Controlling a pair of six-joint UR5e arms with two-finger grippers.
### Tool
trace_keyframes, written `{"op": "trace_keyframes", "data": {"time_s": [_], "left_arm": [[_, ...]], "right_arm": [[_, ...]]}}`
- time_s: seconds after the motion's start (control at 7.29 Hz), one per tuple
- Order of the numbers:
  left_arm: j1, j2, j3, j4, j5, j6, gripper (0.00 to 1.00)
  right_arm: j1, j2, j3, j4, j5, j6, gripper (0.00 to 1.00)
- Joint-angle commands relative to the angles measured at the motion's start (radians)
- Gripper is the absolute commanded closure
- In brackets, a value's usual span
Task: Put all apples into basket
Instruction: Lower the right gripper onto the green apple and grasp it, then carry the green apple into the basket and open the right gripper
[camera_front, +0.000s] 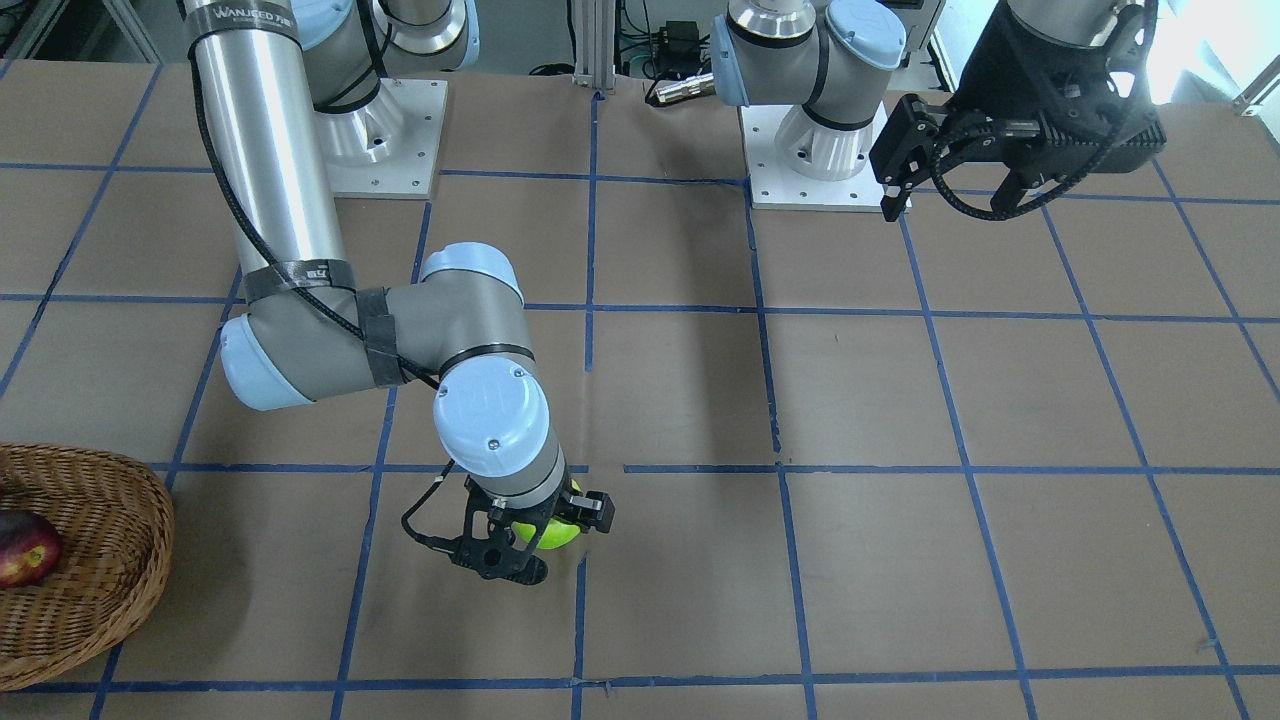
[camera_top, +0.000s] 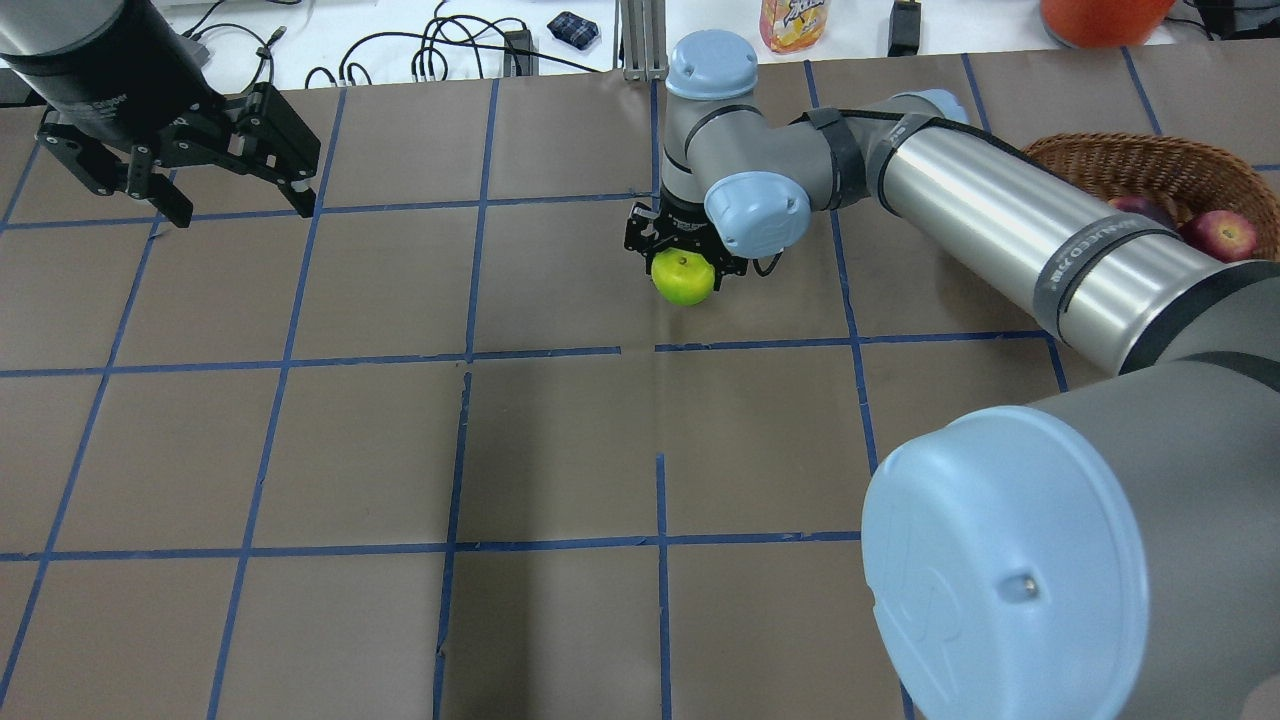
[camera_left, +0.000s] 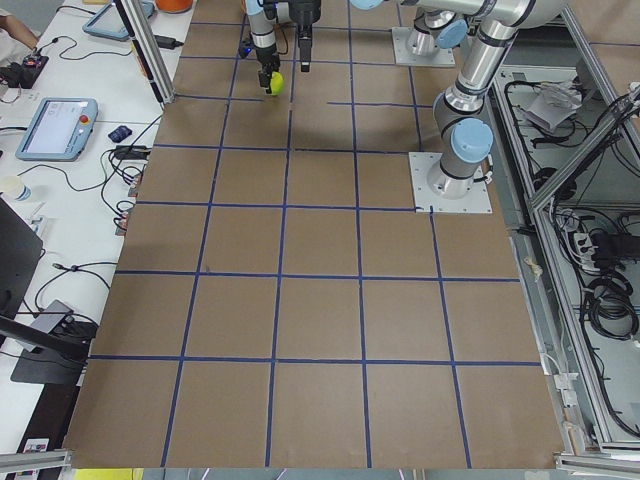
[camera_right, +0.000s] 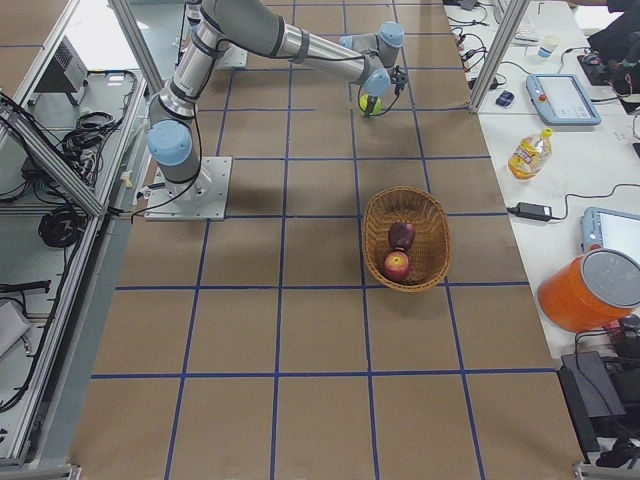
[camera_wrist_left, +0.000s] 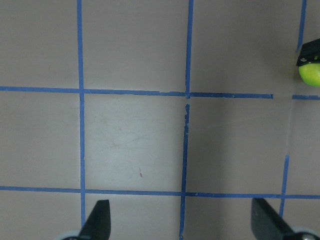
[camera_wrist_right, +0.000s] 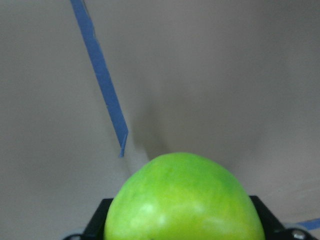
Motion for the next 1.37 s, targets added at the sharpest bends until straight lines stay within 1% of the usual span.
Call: {"op": "trace_keyframes", "data": {"time_s": [0.0,0.14,0.27,0.41,0.55,0.69,0.82,0.96,1.1,1.24], "left_arm": [[0.000,-0.006,0.001,0.001,0.003,0.000,0.00],[0.000,-0.008,0.001,0.003,-0.001,-0.003,0.00],[0.000,-0.009,0.001,0.001,0.003,-0.003,0.00],[0.000,-0.011,0.002,0.003,0.002,-0.003,0.00],[0.000,-0.011,0.002,0.003,-0.006,-0.009,0.00],[-0.002,-0.006,0.001,0.000,-0.008,-0.012,0.00],[-0.001,-0.003,-0.001,-0.002,-0.008,-0.012,0.00],[-0.002,-0.006,-0.001,-0.002,-0.011,-0.012,0.00],[-0.002,-0.006,-0.001,-0.002,-0.011,-0.012,0.00],[-0.002,-0.004,-0.001,-0.002,-0.011,-0.012,0.00]], "right_arm": [[-0.199,-0.106,-0.057,0.180,-0.008,-0.092,1.00],[-0.301,-0.140,-0.083,0.266,-0.044,-0.249,1.00],[-0.387,-0.149,-0.100,0.279,-0.114,-0.375,1.00],[-0.459,-0.152,-0.093,0.291,-0.129,-0.469,1.00],[-0.522,-0.143,-0.082,0.280,-0.162,-0.611,1.00],[-0.554,-0.126,-0.076,0.268,-0.162,-0.669,1.00],[-0.567,-0.084,-0.071,0.242,-0.164,-0.674,1.00],[-0.587,-0.042,-0.071,0.151,-0.182,-0.711,1.00],[-0.611,-0.024,-0.067,0.148,-0.179,-0.741,1.00],[-0.627,-0.022,-0.042,0.139,-0.176,-0.739,1.00]]}}
